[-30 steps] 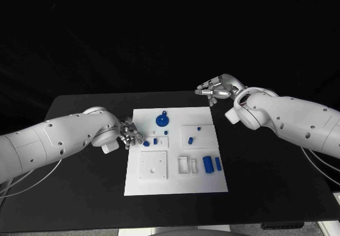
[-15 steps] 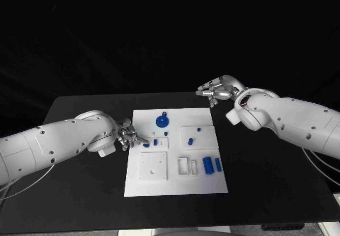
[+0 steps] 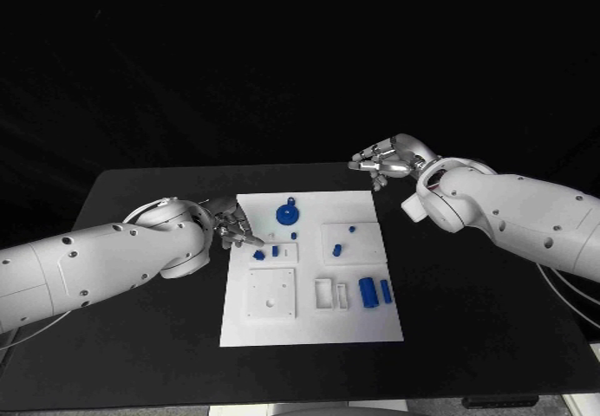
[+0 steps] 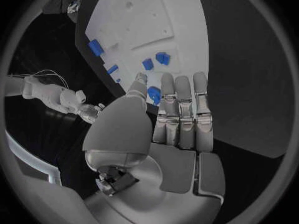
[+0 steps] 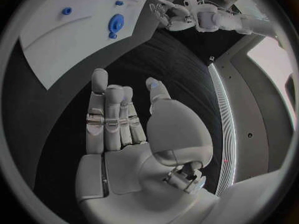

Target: Assemble the parts on the task board

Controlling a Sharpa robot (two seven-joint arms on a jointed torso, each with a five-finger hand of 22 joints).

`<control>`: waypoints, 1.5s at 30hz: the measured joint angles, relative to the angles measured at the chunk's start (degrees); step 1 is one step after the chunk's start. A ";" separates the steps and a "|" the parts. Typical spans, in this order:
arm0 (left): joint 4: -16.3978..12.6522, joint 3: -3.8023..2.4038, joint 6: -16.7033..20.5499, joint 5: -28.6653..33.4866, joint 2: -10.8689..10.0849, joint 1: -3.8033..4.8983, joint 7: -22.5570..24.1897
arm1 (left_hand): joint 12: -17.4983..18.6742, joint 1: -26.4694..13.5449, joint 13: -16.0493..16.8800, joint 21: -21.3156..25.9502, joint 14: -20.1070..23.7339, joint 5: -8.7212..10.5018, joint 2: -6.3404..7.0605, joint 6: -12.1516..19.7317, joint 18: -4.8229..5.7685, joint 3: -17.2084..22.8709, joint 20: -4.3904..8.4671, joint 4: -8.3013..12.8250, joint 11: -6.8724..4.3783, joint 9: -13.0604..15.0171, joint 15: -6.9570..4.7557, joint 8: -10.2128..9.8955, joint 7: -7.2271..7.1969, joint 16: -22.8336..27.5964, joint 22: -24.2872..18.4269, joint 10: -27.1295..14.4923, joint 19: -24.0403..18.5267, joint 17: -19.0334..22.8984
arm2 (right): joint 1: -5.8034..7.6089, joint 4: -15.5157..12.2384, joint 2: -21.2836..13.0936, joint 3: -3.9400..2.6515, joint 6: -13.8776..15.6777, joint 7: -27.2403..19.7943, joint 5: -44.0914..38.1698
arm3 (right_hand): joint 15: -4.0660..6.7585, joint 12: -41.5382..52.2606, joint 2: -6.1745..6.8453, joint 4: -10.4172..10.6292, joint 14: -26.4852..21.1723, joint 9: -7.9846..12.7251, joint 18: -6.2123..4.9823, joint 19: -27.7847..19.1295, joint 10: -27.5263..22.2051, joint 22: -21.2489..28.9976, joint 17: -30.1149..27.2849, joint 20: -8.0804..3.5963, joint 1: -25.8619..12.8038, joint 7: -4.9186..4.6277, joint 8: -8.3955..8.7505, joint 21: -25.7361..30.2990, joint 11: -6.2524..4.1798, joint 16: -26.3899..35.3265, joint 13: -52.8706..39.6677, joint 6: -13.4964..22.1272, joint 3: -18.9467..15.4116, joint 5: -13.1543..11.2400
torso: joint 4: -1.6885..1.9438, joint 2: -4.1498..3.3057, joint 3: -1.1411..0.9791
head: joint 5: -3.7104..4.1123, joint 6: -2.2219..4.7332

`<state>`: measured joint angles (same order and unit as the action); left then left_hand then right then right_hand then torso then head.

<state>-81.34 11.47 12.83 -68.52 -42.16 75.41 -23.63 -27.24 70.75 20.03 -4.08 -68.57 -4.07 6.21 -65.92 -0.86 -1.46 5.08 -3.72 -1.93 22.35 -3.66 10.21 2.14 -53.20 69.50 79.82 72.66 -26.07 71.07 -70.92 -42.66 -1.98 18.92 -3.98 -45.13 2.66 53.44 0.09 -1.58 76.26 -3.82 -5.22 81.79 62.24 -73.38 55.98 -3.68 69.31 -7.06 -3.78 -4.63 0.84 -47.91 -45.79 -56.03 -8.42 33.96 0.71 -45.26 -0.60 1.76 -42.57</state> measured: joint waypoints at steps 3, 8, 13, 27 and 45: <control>-0.71 0.14 1.70 -2.72 0.00 0.00 0.07 | 0.27 -0.75 -0.18 0.00 0.00 -0.52 0.74 0.00 0.00 0.07 -0.29 -1.90 0.00 -0.49 0.00 0.29 0.00 0.46 -0.87 0.00 -0.29 0.08 | -0.05 0.00 -0.01 0.00 0.00 0.00 0.00 | 0.00 0.00 0.00 0.00 0.00 0.00 0.00 0.00 0.00 0.00 0.00 0.00 0.00 0.00 0.00 0.00 0.00 0.00 0.00 0.00 0.00 0.00 | 0.01 -0.01 -0.01 | -0.04 0.00; -1.85 0.53 2.10 -7.07 0.28 -0.03 -0.90 | 0.27 -2.67 -0.07 0.00 -0.07 0.15 2.67 -0.84 0.00 0.69 -0.29 -6.48 -0.36 0.24 -0.07 4.41 -0.85 0.46 -1.56 0.41 -0.29 -0.31 | -0.14 -0.01 0.00 0.00 0.00 0.00 0.01 | 0.00 0.00 0.00 0.00 0.00 0.00 0.00 0.00 0.00 0.00 0.00 0.00 0.00 0.00 0.00 0.00 0.00 0.00 0.00 0.00 0.00 0.00 | -0.04 -0.01 -0.02 | -0.17 -0.07; -2.40 1.00 0.59 -11.15 0.58 -0.06 -2.93 | -2.08 -2.95 1.43 -0.53 -0.67 0.47 2.95 -0.87 0.00 1.14 0.41 -8.40 -0.73 2.71 -0.47 10.12 -1.78 -1.85 0.61 1.15 0.40 -1.71 | -0.19 0.00 0.01 0.00 0.00 0.00 0.01 | 0.00 0.00 0.00 0.00 0.00 0.00 0.00 0.00 0.00 0.00 0.00 0.00 0.00 0.00 0.00 0.00 0.00 0.00 0.00 -0.01 0.00 0.00 | -0.09 -0.01 -0.08 | -0.24 -0.10; -2.38 1.77 -4.96 -19.56 2.00 -0.47 -7.25 | -2.84 -3.18 1.81 -0.67 -0.74 0.59 3.17 -1.08 -0.01 1.34 0.24 -10.52 -0.94 2.64 -0.53 11.71 -1.99 -2.48 2.99 1.35 0.64 -2.04 | -0.28 0.01 0.05 0.00 0.00 0.00 0.02 | 0.00 0.00 0.00 0.00 0.00 0.00 0.00 0.00 0.00 0.00 0.00 0.00 0.00 0.02 0.00 0.00 0.00 0.00 0.00 -0.01 0.00 0.00 | -0.12 -0.04 -0.09 | -0.08 -0.15; -0.46 1.80 -6.30 -21.90 4.06 -1.44 -7.95 | -2.84 -3.18 1.80 -0.44 -0.94 0.59 3.17 -1.28 -0.01 1.82 0.24 -11.46 -1.15 2.54 -0.75 12.04 -2.19 -2.71 3.45 1.56 0.64 -2.09 | -0.35 0.01 0.16 0.00 -0.01 0.00 0.03 | 0.00 0.00 0.00 0.16 0.00 0.00 0.00 0.00 0.00 0.00 0.00 0.00 0.00 0.09 0.00 0.00 0.00 0.00 0.00 -0.09 0.16 0.00 | -0.12 -0.06 -0.07 | 0.25 -0.27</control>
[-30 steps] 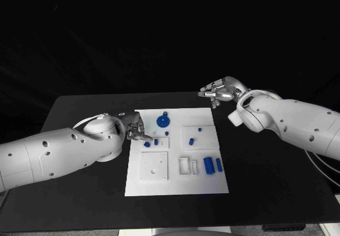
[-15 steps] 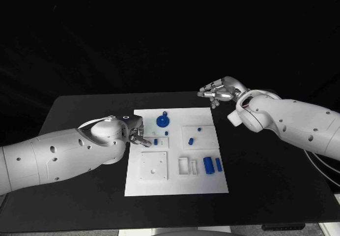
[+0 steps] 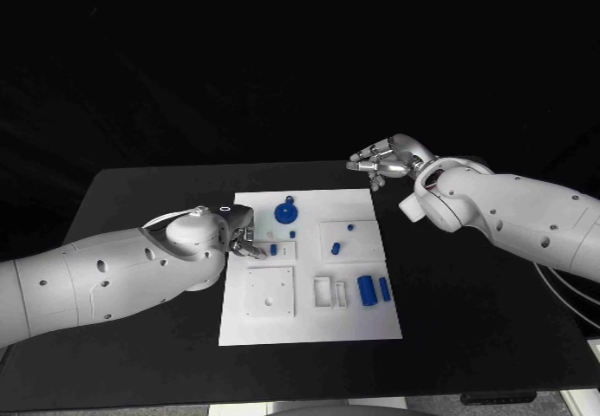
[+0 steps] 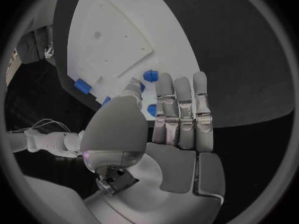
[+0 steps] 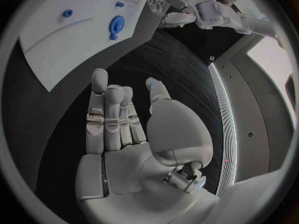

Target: Assemble the parts on the task board

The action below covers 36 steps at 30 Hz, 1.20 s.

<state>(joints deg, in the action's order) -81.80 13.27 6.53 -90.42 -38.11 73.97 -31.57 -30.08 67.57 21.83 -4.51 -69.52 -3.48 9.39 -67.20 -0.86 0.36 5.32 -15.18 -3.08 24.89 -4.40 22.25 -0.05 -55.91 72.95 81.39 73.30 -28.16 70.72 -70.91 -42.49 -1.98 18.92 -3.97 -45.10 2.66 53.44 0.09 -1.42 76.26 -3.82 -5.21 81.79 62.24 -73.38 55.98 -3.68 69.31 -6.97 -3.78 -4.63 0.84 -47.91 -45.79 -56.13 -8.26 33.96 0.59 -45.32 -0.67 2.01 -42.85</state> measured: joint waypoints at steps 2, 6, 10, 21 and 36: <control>0.21 0.00 -0.18 -0.01 0.18 -0.07 0.00 | 0.00 0.00 0.00 0.00 0.00 0.00 0.00 0.00 0.00 0.00 0.00 0.00 0.00 0.00 0.00 0.00 0.00 0.00 0.03 0.00 0.00 0.00 | 0.00 0.00 0.01 0.00 0.00 0.00 0.00 | 0.00 0.00 0.00 0.00 0.00 0.00 0.00 0.00 0.00 0.00 0.00 0.00 0.00 0.00 0.00 0.00 0.00 0.00 0.00 0.00 0.00 0.00 | 0.03 0.01 0.01 | 0.02 -0.03; 0.73 -0.01 -0.52 -0.02 0.53 -0.36 0.04 | 0.00 0.11 0.00 0.00 0.00 0.00 -0.11 0.00 0.00 0.16 0.00 -0.16 0.00 0.00 0.00 0.00 0.00 0.00 0.14 0.00 0.00 0.00 | 0.00 0.01 0.02 0.00 0.00 0.00 0.00 | 0.00 0.00 0.00 0.00 0.00 0.00 0.00 0.00 0.00 0.00 0.00 0.00 0.00 0.00 0.00 0.00 0.00 0.00 0.00 0.00 0.00 0.00 | 0.03 0.02 0.01 | 0.08 -0.05; 1.22 -0.01 -0.72 -0.02 0.86 -0.59 0.09 | 0.00 0.24 -0.01 0.00 0.00 0.00 -0.23 0.00 0.00 0.16 0.00 -0.16 0.00 0.00 0.00 0.00 0.00 0.00 0.14 0.00 0.00 0.00 | -0.01 0.02 0.04 0.00 0.00 0.01 0.00 | 0.00 0.00 0.00 0.00 0.00 0.00 0.00 0.00 0.00 0.00 0.00 0.00 0.00 0.01 0.00 0.00 0.00 0.00 0.00 -0.01 0.00 0.00 | 0.04 0.03 0.04 | 0.08 -0.05; 2.73 -0.02 -1.55 0.17 1.85 -0.85 0.42 | 0.00 1.05 -0.01 0.00 0.01 0.00 -2.28 0.00 0.00 0.57 0.00 2.01 0.00 -0.19 0.00 0.00 0.00 0.00 0.27 0.00 0.00 0.01 | -0.06 0.06 0.11 0.00 0.00 0.01 0.02 | 0.00 0.00 0.00 0.00 0.00 0.00 0.00 0.00 0.00 0.00 0.00 0.00 0.00 0.01 0.00 0.00 0.00 0.00 0.00 -0.01 0.00 0.00 | 0.04 0.03 0.03 | 0.12 -0.17; 3.83 -0.06 -2.56 1.59 2.62 -1.21 1.49 | 0.19 1.95 -0.18 0.21 0.01 -0.61 -8.26 0.78 0.00 -2.05 0.00 7.75 0.00 -1.26 0.00 -0.94 0.04 0.23 0.13 0.00 -0.01 0.27 | -0.20 0.11 0.16 0.00 -0.01 0.01 0.02 | 0.00 0.00 0.00 0.00 0.00 0.00 0.00 0.00 0.00 0.00 0.00 0.00 0.00 0.02 0.00 0.00 0.00 0.00 0.00 -0.02 0.00 0.00 | 0.06 0.04 -0.01 | 0.29 -0.24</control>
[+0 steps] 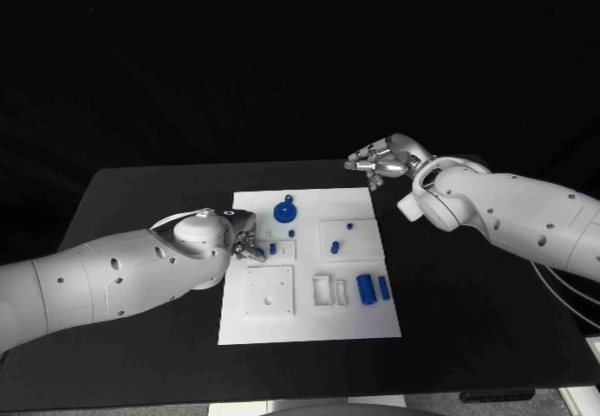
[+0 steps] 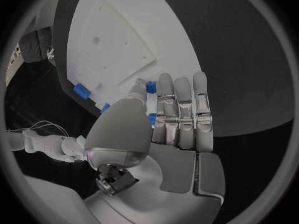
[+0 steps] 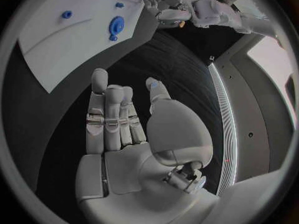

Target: Assemble the parts on the task board

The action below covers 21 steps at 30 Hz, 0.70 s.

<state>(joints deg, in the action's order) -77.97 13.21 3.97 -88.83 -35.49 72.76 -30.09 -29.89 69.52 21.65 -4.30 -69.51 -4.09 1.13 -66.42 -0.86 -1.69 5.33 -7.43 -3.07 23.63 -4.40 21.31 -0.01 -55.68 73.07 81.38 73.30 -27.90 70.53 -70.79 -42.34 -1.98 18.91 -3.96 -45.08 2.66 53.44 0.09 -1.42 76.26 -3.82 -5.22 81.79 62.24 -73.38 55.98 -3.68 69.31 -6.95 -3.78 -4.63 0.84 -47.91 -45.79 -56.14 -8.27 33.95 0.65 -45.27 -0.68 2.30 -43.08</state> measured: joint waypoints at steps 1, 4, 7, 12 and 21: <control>0.10 -0.02 -0.05 0.16 0.06 0.00 0.09 | 0.05 0.02 -0.04 0.00 0.00 -0.17 -0.28 0.04 0.00 -0.24 0.00 0.24 0.00 -0.20 0.00 -0.25 0.04 0.05 -0.04 0.00 0.00 0.05 | -0.01 0.00 0.01 0.00 0.00 0.00 0.00 | 0.00 0.00 0.00 0.00 0.00 0.00 0.00 0.00 0.00 0.00 0.00 0.00 0.00 0.00 0.00 0.00 0.00 0.00 0.00 0.00 0.00 0.00 | 0.00 0.00 0.00 | 0.01 0.00; 0.32 -0.07 -0.29 0.67 0.21 0.07 0.41 | 0.05 0.92 -0.07 0.00 0.00 -0.27 -1.18 1.17 0.00 -0.65 0.00 1.10 0.32 -1.09 0.00 -2.16 0.58 0.05 -0.08 -0.32 0.00 0.11 | -0.03 0.01 0.02 0.00 0.00 0.00 0.00 | 0.00 0.00 0.00 0.00 0.00 0.00 0.00 0.00 0.00 0.00 0.00 0.00 0.00 0.00 0.00 0.00 0.00 0.00 0.00 0.00 0.00 0.00 | 0.01 0.01 -0.01 | 0.02 0.01; 0.48 -0.14 -0.57 1.15 0.34 0.15 0.73 | 0.05 0.96 -0.07 0.00 0.00 -0.85 -2.44 0.69 0.00 -1.44 0.00 1.90 0.32 -1.23 0.00 -4.23 0.73 0.05 -0.16 -0.32 0.00 0.17 | -0.04 0.03 0.02 0.00 0.00 0.00 0.00 | 0.00 0.00 0.00 0.00 0.00 0.00 0.00 0.00 0.00 0.00 0.00 0.00 0.00 0.00 0.00 0.00 0.00 0.00 0.00 0.00 0.00 0.00 | 0.01 0.01 -0.01 | 0.05 0.01; 0.65 -0.21 -1.01 1.91 0.40 0.26 1.19 | 0.05 1.34 -0.06 0.00 0.21 -2.03 -3.76 0.48 0.00 -1.75 0.00 2.20 0.53 -1.21 0.21 -5.78 0.93 0.05 -0.23 -0.53 0.00 0.23 | -0.09 0.09 0.05 0.00 0.00 0.00 0.01 | 0.00 0.00 0.00 -0.18 0.00 0.00 0.00 0.00 0.00 0.00 0.00 0.00 0.00 0.01 0.00 0.00 0.00 0.00 0.00 -0.01 0.18 0.00 | 0.01 0.01 0.00 | 0.10 0.01; 0.81 -0.31 -1.18 2.93 0.09 0.34 1.71 | 0.05 0.51 -0.06 0.00 0.46 -2.84 -2.38 0.73 0.00 -3.23 -0.24 2.08 1.16 -1.14 0.45 -6.50 1.55 0.44 -0.51 -1.21 -0.24 0.41 | -0.29 0.19 0.10 0.00 -0.02 0.00 0.04 | 0.00 0.00 0.00 -0.24 0.00 0.00 0.00 0.00 0.00 0.00 0.00 0.00 0.00 0.02 0.00 0.00 0.00 0.00 0.00 -0.02 0.24 0.22 | 0.01 0.01 0.04 | 0.04 0.04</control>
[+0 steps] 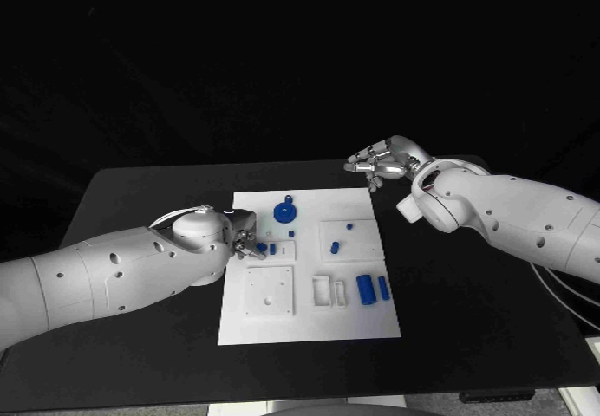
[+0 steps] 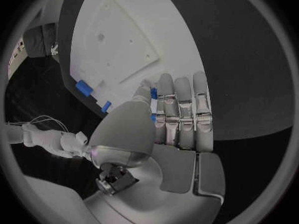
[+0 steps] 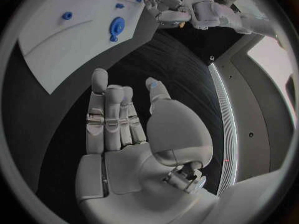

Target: Assemble the parts on the task board

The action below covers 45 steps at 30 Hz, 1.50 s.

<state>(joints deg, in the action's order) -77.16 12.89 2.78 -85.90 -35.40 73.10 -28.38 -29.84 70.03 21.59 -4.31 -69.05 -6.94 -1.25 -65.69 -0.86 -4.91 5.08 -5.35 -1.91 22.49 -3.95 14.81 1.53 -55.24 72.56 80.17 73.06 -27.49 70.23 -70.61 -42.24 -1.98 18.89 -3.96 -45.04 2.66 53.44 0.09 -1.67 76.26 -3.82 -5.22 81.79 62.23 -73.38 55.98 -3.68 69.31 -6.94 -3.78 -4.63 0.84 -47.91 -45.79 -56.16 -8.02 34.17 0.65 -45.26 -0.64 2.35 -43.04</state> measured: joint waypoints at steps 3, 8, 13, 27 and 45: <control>-0.43 0.00 0.54 0.32 -0.74 -0.02 0.63 | 0.75 -0.45 -0.43 0.32 1.37 1.13 4.06 0.45 0.00 2.34 -0.73 -1.43 0.46 0.00 0.66 -0.79 -0.45 1.14 -1.01 -1.74 -1.02 0.61 | -0.03 0.01 -0.05 0.00 0.00 0.00 0.01 | 0.00 0.00 0.00 0.00 0.00 0.00 0.00 0.00 0.00 0.00 0.00 0.00 0.00 -0.05 0.00 0.00 0.00 0.00 0.00 0.05 0.00 0.00 | 0.00 0.00 0.01 | 0.05 0.05; -0.80 0.15 2.84 0.78 -2.17 -0.18 2.01 | 3.47 -0.06 -3.27 0.32 2.13 1.14 6.00 2.17 0.00 3.94 -1.49 -2.49 0.96 -0.06 1.30 0.25 0.13 3.96 -5.23 -2.42 -2.34 2.49 | -0.06 0.02 -0.18 0.00 0.00 0.00 0.01 | 0.00 0.00 0.00 0.00 0.00 0.00 0.00 0.00 0.00 0.00 0.00 0.00 0.00 -0.13 0.00 0.00 0.00 0.00 0.00 0.13 0.00 0.00 | 0.05 -0.01 0.01 | 0.12 0.07; -0.71 0.33 4.87 0.86 -3.10 -0.28 2.60 | 3.93 0.27 -5.18 0.32 2.13 1.14 6.33 3.82 0.00 4.16 -1.49 -3.05 0.97 -6.94 1.30 1.17 1.57 4.29 -8.36 -2.42 -2.33 2.81 | -0.09 0.02 -0.20 0.00 0.00 0.00 0.02 | 0.00 0.00 0.00 0.00 0.00 0.00 0.00 0.00 0.00 0.00 0.00 0.00 0.00 -0.13 0.00 0.00 0.00 0.00 0.00 0.13 0.00 0.00 | 0.09 -0.01 0.02 | -0.01 0.20; -2.38 0.29 13.92 0.88 -5.73 -0.40 7.35 | 6.76 6.00 -8.37 0.32 3.58 0.58 5.96 5.22 0.00 2.05 -2.41 1.93 2.04 -13.20 2.52 -2.92 2.56 6.92 -12.67 -3.85 -4.08 5.11 | -0.20 0.02 -0.31 0.00 -0.03 0.00 0.07 | 0.00 0.00 0.00 0.00 0.00 0.00 0.00 0.00 0.00 0.00 0.00 0.00 0.00 -0.12 0.00 0.00 0.00 0.00 0.00 0.12 0.00 0.00 | 0.03 -0.01 0.00 | -0.14 0.35; -1.92 0.28 15.15 1.49 -4.63 -0.40 12.12 | 6.87 6.15 -9.45 0.31 4.90 2.36 7.69 6.02 0.00 3.95 -2.82 -0.17 2.64 -18.60 3.04 -9.99 3.79 6.03 -15.00 -5.25 -4.48 5.99 | -0.25 0.02 -0.26 0.00 -0.06 0.01 0.13 | 0.00 0.00 0.00 0.00 0.00 0.00 0.00 0.00 0.00 0.00 0.00 0.00 0.00 -0.10 0.00 0.00 0.00 0.00 0.00 0.10 0.00 0.00 | -0.07 -0.02 -0.07 | -0.10 0.43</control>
<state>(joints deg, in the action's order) -79.08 13.17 17.93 -84.40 -40.03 72.70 -16.25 -22.97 76.18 12.14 -3.99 -64.15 -4.58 6.44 -59.67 -0.86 -0.97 2.26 -5.51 0.73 3.89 -0.90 4.82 5.32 -49.21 57.56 74.92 68.57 -21.50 69.99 -70.59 -42.50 -1.98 18.83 -3.96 -44.91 2.66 53.44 0.09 -1.66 76.26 -3.82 -5.22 81.79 62.23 -73.38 55.99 -3.68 69.31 -7.04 -3.78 -4.63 0.83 -47.91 -45.79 -56.06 -8.03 34.17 0.59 -45.29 -0.71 2.24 -42.61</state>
